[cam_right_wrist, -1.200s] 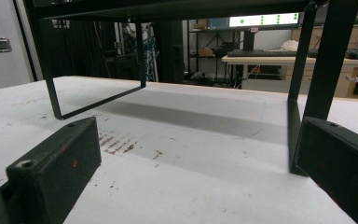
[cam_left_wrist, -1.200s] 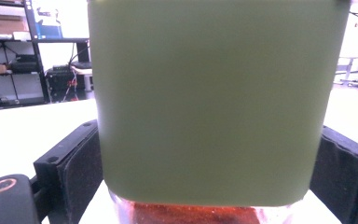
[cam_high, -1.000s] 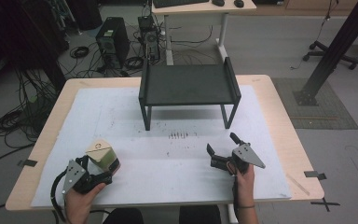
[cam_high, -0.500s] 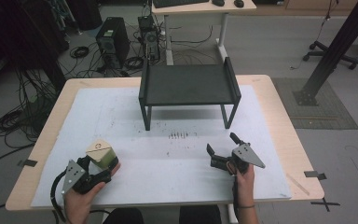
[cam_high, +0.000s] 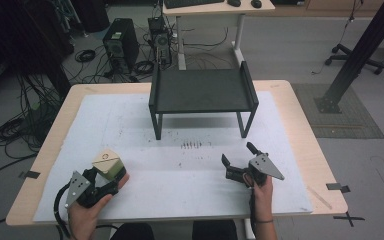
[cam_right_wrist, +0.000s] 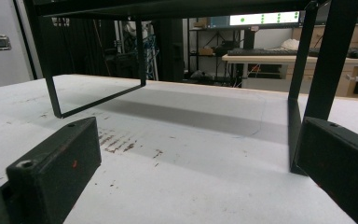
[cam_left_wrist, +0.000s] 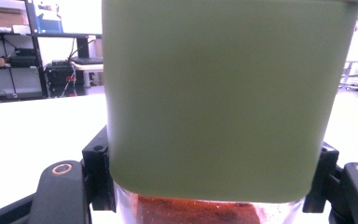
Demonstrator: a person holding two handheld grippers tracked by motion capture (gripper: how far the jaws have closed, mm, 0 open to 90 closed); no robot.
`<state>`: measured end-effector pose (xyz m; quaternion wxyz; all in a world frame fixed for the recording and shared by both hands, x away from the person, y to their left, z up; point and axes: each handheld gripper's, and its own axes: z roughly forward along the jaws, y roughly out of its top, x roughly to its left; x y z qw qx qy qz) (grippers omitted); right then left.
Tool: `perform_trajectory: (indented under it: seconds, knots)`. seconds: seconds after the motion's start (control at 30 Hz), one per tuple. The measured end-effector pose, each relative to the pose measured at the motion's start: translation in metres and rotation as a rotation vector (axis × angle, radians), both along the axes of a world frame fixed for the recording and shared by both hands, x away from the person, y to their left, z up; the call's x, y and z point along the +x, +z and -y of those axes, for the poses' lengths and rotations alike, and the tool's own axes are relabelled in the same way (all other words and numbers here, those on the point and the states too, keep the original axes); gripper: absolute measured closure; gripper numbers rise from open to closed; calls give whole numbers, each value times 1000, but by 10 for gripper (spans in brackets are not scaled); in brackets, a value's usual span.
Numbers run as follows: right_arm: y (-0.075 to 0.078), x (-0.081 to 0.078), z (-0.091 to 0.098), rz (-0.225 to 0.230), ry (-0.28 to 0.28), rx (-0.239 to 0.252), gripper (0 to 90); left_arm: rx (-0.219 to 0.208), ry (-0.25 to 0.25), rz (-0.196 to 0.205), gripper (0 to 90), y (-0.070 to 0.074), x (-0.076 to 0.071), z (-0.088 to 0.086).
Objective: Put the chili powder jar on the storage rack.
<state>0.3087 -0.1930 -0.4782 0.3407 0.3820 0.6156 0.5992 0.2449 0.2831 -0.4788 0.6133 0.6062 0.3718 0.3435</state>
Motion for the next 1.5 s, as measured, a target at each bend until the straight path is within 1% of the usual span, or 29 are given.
perform_trajectory:
  seconds: [0.33,0.63,1.5]
  knots:
    - [0,0,0,-1,1,0,0,6,-2,-8,288,1,0,0]
    - [0,0,0,0,1,0,0,18,-7,-4,292,1,0,-1]
    - [0,0,0,3,1,-1,0,18,-10,-2,292,0,0,-1]
